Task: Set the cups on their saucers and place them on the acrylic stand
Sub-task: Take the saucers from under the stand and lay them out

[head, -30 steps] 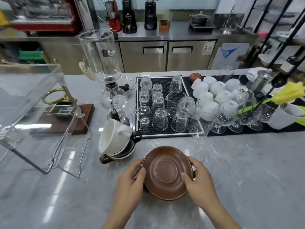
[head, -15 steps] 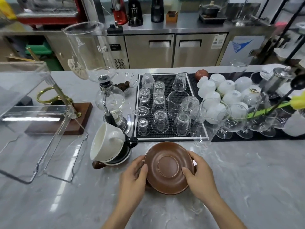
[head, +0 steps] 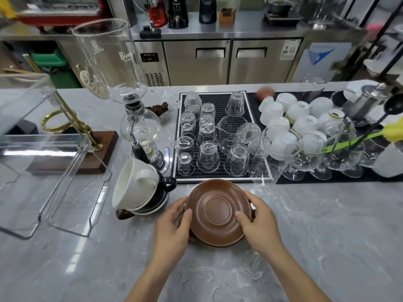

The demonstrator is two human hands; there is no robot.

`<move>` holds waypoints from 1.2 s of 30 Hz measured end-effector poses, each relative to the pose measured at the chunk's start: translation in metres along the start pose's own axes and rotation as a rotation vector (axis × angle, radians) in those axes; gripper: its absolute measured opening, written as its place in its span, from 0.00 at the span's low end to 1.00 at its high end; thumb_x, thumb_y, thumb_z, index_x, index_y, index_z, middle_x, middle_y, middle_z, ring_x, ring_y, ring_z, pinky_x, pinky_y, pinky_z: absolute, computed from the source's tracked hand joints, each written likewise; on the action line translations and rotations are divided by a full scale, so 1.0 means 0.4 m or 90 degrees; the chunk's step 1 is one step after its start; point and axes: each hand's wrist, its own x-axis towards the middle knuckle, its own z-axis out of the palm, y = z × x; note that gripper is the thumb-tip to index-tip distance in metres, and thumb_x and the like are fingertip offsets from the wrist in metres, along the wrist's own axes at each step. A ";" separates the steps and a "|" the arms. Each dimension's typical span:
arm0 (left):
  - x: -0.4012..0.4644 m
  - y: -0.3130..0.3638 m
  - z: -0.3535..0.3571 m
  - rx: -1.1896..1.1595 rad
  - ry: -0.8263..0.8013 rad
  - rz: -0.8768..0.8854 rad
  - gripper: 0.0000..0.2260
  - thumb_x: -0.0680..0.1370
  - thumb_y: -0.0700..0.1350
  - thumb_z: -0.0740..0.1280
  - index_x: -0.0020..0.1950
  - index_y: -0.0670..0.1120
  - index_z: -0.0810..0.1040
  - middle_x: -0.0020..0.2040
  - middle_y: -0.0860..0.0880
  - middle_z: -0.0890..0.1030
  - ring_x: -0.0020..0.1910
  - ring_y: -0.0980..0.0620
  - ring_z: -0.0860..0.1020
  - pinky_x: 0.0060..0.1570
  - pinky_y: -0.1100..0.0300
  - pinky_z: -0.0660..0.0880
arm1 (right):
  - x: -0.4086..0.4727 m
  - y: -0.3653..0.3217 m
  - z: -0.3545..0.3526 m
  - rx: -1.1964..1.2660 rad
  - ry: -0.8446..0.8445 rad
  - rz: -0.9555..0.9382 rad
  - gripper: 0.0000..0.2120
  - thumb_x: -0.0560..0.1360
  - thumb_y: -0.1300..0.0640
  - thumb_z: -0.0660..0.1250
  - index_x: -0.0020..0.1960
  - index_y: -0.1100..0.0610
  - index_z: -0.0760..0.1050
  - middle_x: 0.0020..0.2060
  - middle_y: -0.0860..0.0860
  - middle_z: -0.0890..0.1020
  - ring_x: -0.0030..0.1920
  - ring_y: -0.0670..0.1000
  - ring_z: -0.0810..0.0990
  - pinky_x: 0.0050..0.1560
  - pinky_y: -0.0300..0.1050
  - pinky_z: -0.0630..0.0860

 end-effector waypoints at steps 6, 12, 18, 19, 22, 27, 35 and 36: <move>-0.007 0.018 0.005 0.005 0.012 -0.010 0.15 0.80 0.37 0.67 0.56 0.57 0.82 0.55 0.55 0.87 0.58 0.56 0.84 0.63 0.45 0.78 | 0.001 -0.004 -0.002 0.009 -0.001 -0.014 0.23 0.74 0.63 0.71 0.66 0.46 0.76 0.57 0.44 0.82 0.58 0.48 0.80 0.61 0.47 0.78; -0.010 0.026 0.009 0.022 0.018 0.012 0.15 0.80 0.36 0.67 0.57 0.56 0.81 0.53 0.57 0.87 0.55 0.63 0.83 0.61 0.53 0.80 | -0.002 -0.007 0.000 0.025 0.005 -0.025 0.23 0.73 0.64 0.71 0.63 0.43 0.78 0.51 0.40 0.83 0.50 0.45 0.82 0.49 0.33 0.77; -0.021 0.038 0.011 0.046 0.040 0.004 0.16 0.80 0.38 0.67 0.52 0.61 0.82 0.49 0.60 0.87 0.50 0.61 0.85 0.51 0.49 0.83 | -0.014 -0.014 0.001 0.035 0.019 -0.029 0.24 0.73 0.66 0.71 0.58 0.39 0.76 0.44 0.31 0.81 0.40 0.28 0.79 0.37 0.19 0.72; -0.021 0.037 0.012 0.051 0.048 0.000 0.15 0.80 0.39 0.68 0.52 0.60 0.83 0.49 0.58 0.87 0.49 0.60 0.85 0.49 0.45 0.84 | -0.015 -0.013 0.001 0.036 0.022 -0.029 0.24 0.73 0.66 0.71 0.58 0.39 0.75 0.43 0.31 0.80 0.40 0.27 0.79 0.37 0.18 0.72; -0.026 0.038 0.016 0.097 0.069 0.015 0.11 0.79 0.41 0.69 0.53 0.57 0.82 0.47 0.59 0.86 0.46 0.66 0.84 0.47 0.52 0.84 | -0.015 -0.010 -0.001 0.029 0.015 -0.031 0.24 0.73 0.65 0.71 0.58 0.39 0.74 0.43 0.31 0.80 0.39 0.28 0.80 0.38 0.21 0.74; -0.043 0.040 0.016 0.182 0.161 0.036 0.05 0.76 0.46 0.73 0.41 0.53 0.80 0.33 0.60 0.82 0.38 0.70 0.80 0.37 0.72 0.72 | -0.020 0.008 -0.012 -0.004 0.086 0.016 0.19 0.76 0.52 0.71 0.66 0.49 0.76 0.57 0.42 0.79 0.48 0.43 0.82 0.49 0.36 0.76; -0.032 0.038 0.004 0.301 0.133 0.025 0.21 0.76 0.58 0.71 0.30 0.45 0.74 0.24 0.50 0.76 0.28 0.57 0.75 0.30 0.60 0.68 | -0.003 0.023 -0.020 -0.221 0.131 0.026 0.15 0.77 0.38 0.62 0.39 0.48 0.71 0.30 0.45 0.78 0.33 0.44 0.77 0.29 0.40 0.67; -0.030 0.037 0.000 0.325 0.115 0.025 0.22 0.76 0.58 0.70 0.30 0.44 0.74 0.24 0.49 0.76 0.27 0.56 0.75 0.31 0.58 0.68 | 0.001 0.024 -0.020 -0.247 0.126 0.033 0.16 0.77 0.38 0.61 0.40 0.49 0.71 0.30 0.45 0.78 0.33 0.44 0.76 0.29 0.39 0.65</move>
